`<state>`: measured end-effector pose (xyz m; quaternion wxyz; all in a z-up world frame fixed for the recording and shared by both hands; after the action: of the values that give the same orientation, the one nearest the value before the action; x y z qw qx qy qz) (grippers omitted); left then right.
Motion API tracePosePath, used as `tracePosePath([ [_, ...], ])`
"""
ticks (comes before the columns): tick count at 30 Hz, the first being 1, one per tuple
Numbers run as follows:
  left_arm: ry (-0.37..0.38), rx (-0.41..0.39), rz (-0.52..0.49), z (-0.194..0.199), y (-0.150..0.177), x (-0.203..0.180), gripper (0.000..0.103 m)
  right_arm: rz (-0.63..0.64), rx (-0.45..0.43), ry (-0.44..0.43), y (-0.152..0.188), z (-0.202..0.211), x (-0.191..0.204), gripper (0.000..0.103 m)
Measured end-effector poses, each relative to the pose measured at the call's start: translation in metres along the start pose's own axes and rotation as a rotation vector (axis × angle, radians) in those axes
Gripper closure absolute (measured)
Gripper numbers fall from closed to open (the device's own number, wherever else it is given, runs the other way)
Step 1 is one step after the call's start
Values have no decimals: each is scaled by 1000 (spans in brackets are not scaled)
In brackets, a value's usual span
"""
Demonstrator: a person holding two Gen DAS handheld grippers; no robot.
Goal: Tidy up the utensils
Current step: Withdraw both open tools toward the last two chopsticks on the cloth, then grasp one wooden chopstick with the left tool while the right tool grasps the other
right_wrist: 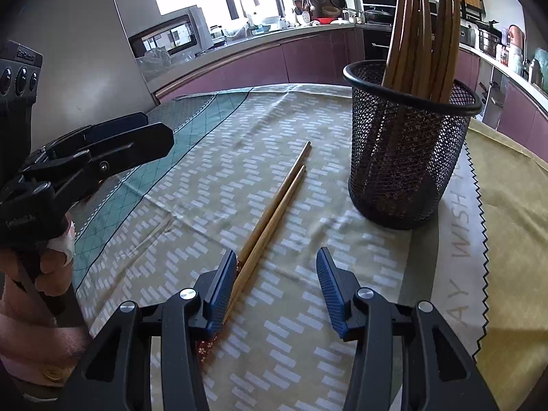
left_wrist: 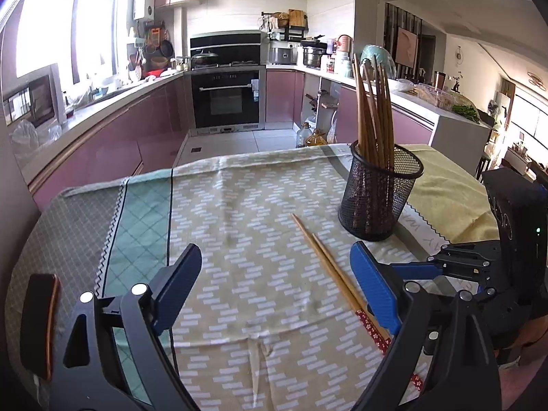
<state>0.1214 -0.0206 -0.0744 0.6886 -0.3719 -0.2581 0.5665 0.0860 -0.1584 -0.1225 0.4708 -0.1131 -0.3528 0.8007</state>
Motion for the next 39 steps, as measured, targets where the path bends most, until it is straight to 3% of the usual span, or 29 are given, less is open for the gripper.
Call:
tracePosePath([
  [20, 17, 57, 22, -11, 17, 3, 16, 41, 34, 72, 9, -2, 3, 57],
  [24, 25, 70, 11, -15, 20, -1, 16, 48, 39, 89, 7, -4, 1, 63],
  [31, 57, 113, -27, -27, 25, -14, 16, 12, 43, 81, 4, -4, -14, 83],
  [39, 102, 221, -83, -52, 37, -38, 33, -19, 39, 81, 5, -1, -27, 85],
])
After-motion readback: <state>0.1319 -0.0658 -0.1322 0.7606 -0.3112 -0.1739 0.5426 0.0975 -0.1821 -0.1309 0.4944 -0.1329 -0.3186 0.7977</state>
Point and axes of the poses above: each gripper's, at about its wrist camera, not at the fingertips, and z roughly against the way its jaws point, x to its left, y to its underside, the point moved 6 cm from there along -z, roughly the way its jaws point, and after that the axes turned 3 degrees about z, right-handed, at the moved point
